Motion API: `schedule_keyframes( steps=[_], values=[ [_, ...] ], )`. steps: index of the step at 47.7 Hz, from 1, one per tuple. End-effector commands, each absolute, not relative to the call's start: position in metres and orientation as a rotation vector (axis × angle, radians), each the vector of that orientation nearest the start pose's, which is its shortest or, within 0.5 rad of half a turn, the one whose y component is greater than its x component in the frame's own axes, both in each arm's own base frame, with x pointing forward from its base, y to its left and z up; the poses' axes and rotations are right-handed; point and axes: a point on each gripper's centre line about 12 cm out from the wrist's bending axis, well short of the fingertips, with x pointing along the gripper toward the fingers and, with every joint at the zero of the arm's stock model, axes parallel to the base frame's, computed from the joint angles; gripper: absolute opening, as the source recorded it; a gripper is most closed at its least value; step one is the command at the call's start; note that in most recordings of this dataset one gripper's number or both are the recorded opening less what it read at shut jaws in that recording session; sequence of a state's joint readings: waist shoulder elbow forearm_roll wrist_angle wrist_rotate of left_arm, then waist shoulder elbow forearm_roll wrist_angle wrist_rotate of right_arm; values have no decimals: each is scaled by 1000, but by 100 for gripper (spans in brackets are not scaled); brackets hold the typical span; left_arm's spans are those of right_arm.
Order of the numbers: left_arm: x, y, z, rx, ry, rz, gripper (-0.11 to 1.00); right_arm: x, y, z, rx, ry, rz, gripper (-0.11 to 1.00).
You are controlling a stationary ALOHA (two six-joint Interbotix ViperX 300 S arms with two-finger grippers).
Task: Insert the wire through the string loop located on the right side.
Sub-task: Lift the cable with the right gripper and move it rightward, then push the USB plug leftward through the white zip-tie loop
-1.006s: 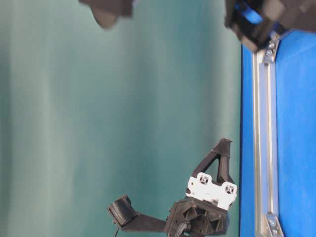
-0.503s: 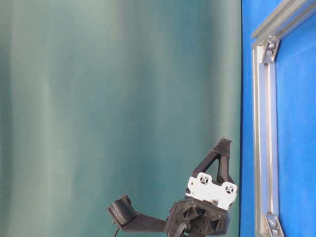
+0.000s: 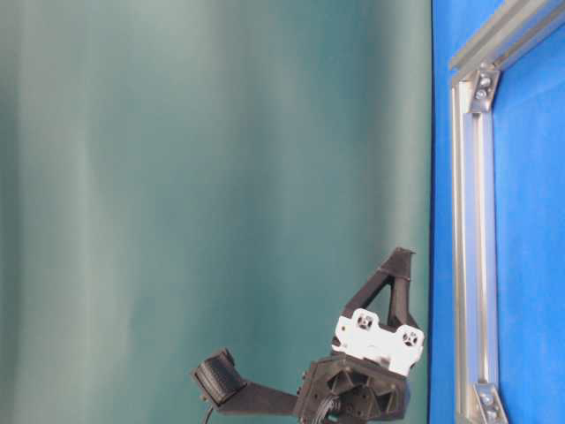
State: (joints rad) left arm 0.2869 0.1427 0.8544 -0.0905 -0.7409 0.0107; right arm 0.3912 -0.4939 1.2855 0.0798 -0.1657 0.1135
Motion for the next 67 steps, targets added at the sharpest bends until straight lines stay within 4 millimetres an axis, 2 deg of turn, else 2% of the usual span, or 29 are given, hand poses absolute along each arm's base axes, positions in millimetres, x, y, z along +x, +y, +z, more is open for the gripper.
schedule_keyframes(
  steps=[1, 31, 67],
  values=[
    [364, 116, 149, -77, 199, 354, 0, 204, 80, 141, 67, 633, 296, -4],
    [364, 116, 150, -78, 198, 355, 0, 214, 40, 133, 98, 626, 122, -4],
    [364, 116, 149, -75, 200, 353, 0, 215, 40, 135, 90, 609, 124, -4]
  ],
)
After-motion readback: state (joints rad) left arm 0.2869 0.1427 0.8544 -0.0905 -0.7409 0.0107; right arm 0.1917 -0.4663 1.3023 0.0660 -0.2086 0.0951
